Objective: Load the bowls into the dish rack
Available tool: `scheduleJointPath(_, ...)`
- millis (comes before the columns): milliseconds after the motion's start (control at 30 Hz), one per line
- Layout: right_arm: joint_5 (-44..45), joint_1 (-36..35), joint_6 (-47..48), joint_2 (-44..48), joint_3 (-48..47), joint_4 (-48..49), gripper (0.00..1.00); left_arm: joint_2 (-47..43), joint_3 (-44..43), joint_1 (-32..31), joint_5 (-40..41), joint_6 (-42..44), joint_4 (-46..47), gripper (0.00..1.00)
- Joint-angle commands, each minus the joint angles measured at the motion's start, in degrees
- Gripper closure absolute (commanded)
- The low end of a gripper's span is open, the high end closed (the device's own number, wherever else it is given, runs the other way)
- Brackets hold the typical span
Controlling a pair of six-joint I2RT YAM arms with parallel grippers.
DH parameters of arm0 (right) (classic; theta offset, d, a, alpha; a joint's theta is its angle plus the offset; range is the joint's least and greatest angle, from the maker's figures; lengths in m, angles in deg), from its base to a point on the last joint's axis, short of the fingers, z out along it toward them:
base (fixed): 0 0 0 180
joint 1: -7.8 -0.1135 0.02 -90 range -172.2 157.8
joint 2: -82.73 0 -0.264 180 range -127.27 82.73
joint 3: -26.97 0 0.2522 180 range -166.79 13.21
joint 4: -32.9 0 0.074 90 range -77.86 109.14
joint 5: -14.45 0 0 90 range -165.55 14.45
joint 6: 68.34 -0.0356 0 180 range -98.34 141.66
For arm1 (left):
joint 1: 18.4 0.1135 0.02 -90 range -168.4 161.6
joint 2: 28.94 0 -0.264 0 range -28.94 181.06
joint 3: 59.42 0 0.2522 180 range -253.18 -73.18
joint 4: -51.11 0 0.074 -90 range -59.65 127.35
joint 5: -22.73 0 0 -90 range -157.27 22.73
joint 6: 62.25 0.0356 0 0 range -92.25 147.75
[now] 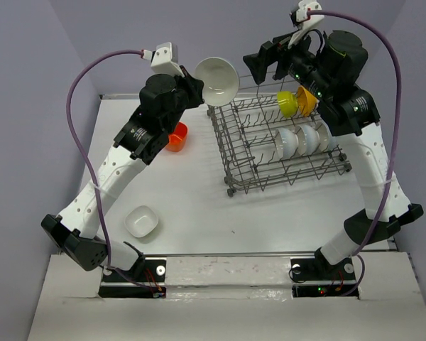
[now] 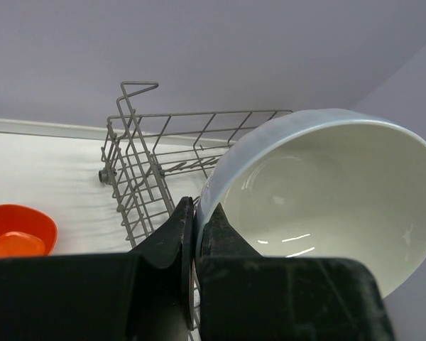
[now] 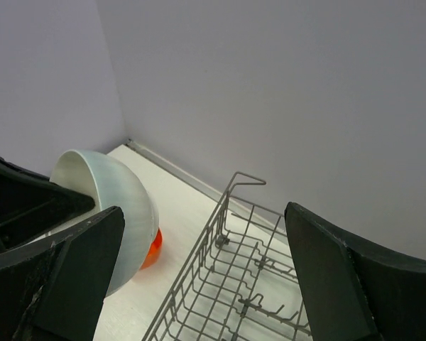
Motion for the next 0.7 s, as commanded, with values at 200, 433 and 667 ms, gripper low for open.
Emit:
scheduleJointPath(200,-3.7,0.2,-4.7,0.5,0.9,-2.8,0.09,-0.4,-2.2,0.1,-1.5,-1.0,6.0,1.0)
scheduleJointPath(433,-5.1,0.2,-5.6,1.4,0.7,-3.7,0.13,4.0,-6.9,-0.5,-1.9,-1.1,5.3,1.0)
scheduleJointPath(667,-3.3,0.2,-4.7,2.5,2.7,-3.7,0.14,11.6,-19.8,-2.1,-0.7,0.0,0.4,1.0)
